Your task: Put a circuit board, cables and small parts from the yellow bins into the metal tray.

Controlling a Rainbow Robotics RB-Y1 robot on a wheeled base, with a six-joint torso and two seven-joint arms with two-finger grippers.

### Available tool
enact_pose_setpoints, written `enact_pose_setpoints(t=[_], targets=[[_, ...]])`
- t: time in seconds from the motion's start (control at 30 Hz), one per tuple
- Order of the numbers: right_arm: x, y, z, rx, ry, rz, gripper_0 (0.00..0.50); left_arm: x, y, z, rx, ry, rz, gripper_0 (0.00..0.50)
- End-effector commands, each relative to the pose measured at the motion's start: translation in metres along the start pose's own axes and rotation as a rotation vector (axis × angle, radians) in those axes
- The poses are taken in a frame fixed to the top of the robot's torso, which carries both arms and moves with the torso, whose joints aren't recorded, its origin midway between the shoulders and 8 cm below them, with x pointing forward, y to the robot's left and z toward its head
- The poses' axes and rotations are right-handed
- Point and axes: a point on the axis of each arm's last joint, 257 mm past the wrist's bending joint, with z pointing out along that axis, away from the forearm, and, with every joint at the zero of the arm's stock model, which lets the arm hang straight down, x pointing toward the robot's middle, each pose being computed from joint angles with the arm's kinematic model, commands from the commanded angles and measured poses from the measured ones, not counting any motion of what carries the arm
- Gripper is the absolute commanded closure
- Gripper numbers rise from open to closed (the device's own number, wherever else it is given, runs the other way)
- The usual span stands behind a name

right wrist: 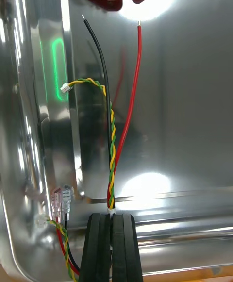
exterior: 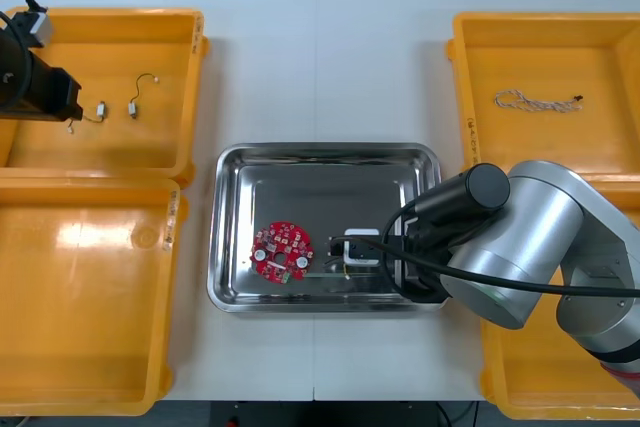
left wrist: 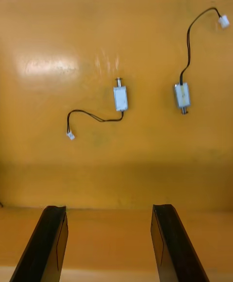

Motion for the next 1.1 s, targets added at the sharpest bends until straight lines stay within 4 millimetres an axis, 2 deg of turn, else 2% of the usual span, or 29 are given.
enact_pose_setpoints(t=[0.03, 0.2, 0.47, 0.53, 0.6, 0.67, 0.7, 0.73, 0.77, 0.87, 1.1], targets=[[0.005, 0.009, 0.003, -0.01, 0.013, -0.059, 0.5, -0.041, -0.014, -0.008, 0.026, -0.108, 0.118, 0.0], [0.008, 0.014, 0.009, -0.024, 0.027, -0.057, 0.5, -0.04, -0.019, 0.003, 0.032, -0.111, 0.121, 0.0], [0.007, 0.011, 0.01, -0.014, 0.031, -0.056, 0.5, -0.043, -0.027, 0.018, 0.017, -0.111, 0.138, 0.0], [0.006, 0.012, 0.01, -0.014, 0.03, -0.057, 0.388, -0.045, -0.028, 0.02, 0.015, -0.111, 0.135, 0.0], [0.006, 0.011, 0.01, -0.011, 0.03, -0.054, 0.25, -0.047, -0.028, 0.02, 0.01, -0.113, 0.134, 0.0], [0.006, 0.01, 0.01, -0.005, 0.032, -0.053, 0.146, -0.049, -0.028, 0.021, 0.008, -0.114, 0.133, 0.0], [0.005, 0.009, 0.01, -0.004, 0.031, -0.051, 0.118, -0.049, -0.028, 0.022, 0.008, -0.114, 0.131, 0.0], [0.005, 0.008, 0.009, -0.002, 0.031, -0.051, 0.118, -0.051, -0.028, 0.023, 0.01, -0.117, 0.129, 0.0], [0.004, 0.008, 0.009, -0.002, 0.03, -0.05, 0.063, -0.054, -0.028, 0.023, 0.01, -0.122, 0.128, 0.0], [0.004, 0.007, 0.008, 0.0, 0.028, -0.047, 0.031, -0.056, -0.028, 0.026, 0.009, -0.124, 0.122, 0.0], [0.005, 0.003, -0.001, -0.006, 0.033, -0.026, 0.022, -0.059, -0.024, 0.033, -0.006, -0.128, 0.125, 0.0]])
